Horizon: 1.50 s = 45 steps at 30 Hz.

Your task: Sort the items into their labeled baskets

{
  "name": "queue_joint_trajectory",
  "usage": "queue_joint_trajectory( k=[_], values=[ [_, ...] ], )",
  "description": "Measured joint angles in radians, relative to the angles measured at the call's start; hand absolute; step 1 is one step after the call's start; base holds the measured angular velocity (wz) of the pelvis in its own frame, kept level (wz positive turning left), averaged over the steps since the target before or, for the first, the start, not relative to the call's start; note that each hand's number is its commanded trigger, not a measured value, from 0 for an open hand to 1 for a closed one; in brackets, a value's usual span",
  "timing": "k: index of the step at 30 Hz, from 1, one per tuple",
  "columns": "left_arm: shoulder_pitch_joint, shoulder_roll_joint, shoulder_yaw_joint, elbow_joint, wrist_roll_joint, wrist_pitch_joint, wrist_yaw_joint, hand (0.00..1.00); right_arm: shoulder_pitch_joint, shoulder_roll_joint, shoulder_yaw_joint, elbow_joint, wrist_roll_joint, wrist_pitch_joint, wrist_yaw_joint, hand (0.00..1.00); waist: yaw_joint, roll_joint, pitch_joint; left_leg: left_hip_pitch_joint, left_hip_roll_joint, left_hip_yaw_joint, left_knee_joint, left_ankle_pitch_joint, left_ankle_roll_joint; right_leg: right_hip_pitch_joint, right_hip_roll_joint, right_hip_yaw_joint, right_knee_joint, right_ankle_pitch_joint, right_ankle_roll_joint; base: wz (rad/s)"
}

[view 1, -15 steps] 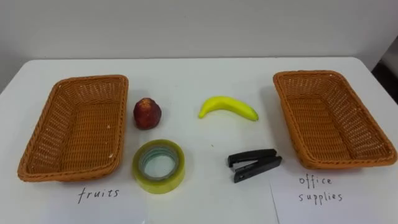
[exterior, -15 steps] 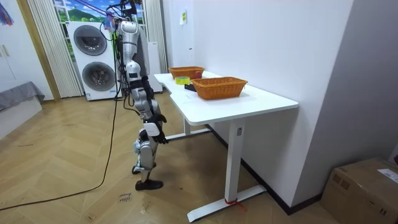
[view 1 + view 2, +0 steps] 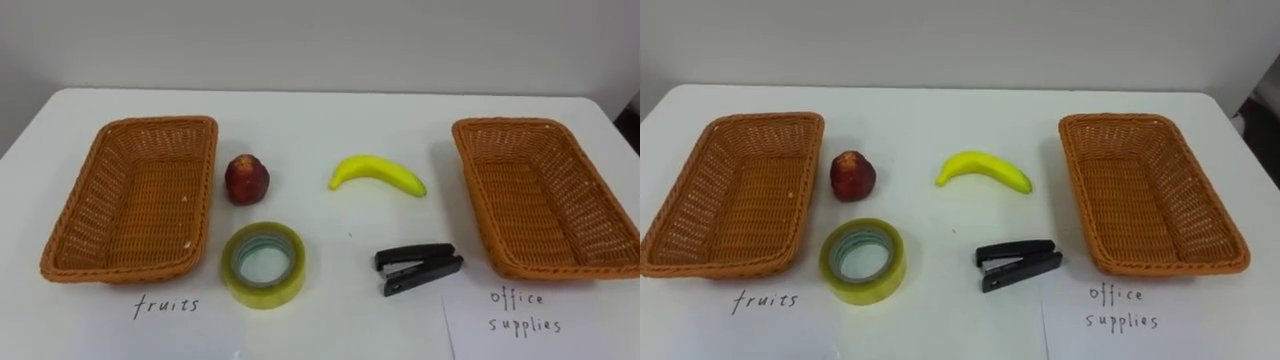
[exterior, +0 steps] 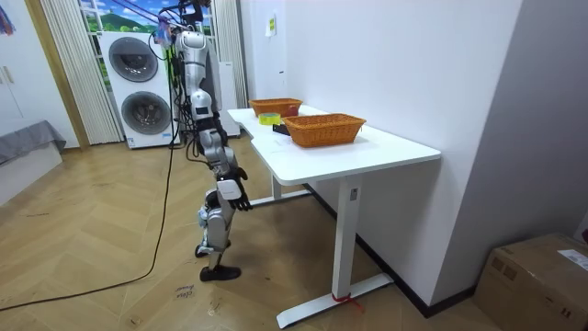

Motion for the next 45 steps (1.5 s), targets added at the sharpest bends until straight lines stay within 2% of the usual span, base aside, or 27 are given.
queue_joint_trajectory(
  k=[9,13,18,25,32,37,39,45],
  values=[
    [0.003,0.0,0.006,0.001,0.003,0.007,0.001,0.0,-0.007,0.004,-0.005,0.031,0.006,0.007,-0.002,0.0,-0.002,0.0,-0.0006,0.003,-0.001,0.0,-0.001,0.0,0.0,0.004,0.0,-0.005,0.0,0.0,0.001,0.0],
    [-0.001,0.0,0.029,0.001,0.018,0.007,0.002,0.0,0.004,0.007,-0.036,0.031,0.015,0.008,-0.013,0.0,-0.005,-0.005,-0.0004,0.012,-0.001,0.0,-0.002,0.0,0.0,0.016,0.0,-0.004,-0.001,-0.001,0.001,0.01],
    [-0.002,0.002,0.071,0.0,0.017,0.006,0.005,0.0,0.027,0.004,-0.081,0.031,0.09,0.01,-0.043,0.0,-0.005,-0.01,-0.001,0.016,-0.002,0.003,-0.002,0.0,0.0,0.015,-0.006,0.006,0.001,-0.003,0.002,-0.02],
    [-0.004,0.005,0.071,-0.012,0.017,0.005,0.024,0.0,0.065,0.002,-0.089,0.028,0.152,0.019,-0.077,0.0,-0.012,-0.021,-0.0013,0.022,-0.002,0.006,-0.002,0.0,0.0,0.015,-0.006,0.015,0.004,-0.002,0.002,-0.02],
    [-0.004,0.03,0.08,-0.018,0.017,-0.002,0.064,0.0,0.057,-0.002,-0.209,0.013,0.173,0.019,-0.141,0.0,-0.05,-0.026,-0.001,0.022,-0.002,0.007,-0.003,0.0,0.0,0.014,-0.005,0.018,0.005,-0.002,0.002,0.0],
    [-0.002,0.03,0.08,-0.018,0.017,-0.002,0.07,0.0,0.053,-0.004,-0.247,-0.028,0.187,0.019,-0.201,0.0,-0.057,-0.026,-0.0016,0.024,-0.002,0.008,-0.003,0.0,0.0,0.012,-0.005,0.02,0.008,-0.002,0.002,-0.01],
    [-0.001,0.029,0.081,-0.017,0.015,-0.003,0.07,0.0,0.053,-0.006,-0.27,-0.041,0.195,0.019,-0.223,0.0,-0.056,-0.023,-0.0029,0.027,-0.001,0.022,-0.003,0.0,0.0,0.002,0.0,0.027,0.019,-0.002,0.002,-0.13],
    [0.009,0.03,0.11,-0.035,0.015,-0.004,0.086,0.0,0.065,-0.011,-0.358,-0.188,0.202,0.016,-0.315,0.0,-0.069,-0.025,-0.0039,0.024,-0.002,0.029,-0.003,0.0,0.0,-0.003,-0.001,0.045,0.021,-0.003,0.003,-0.03]
  ],
)
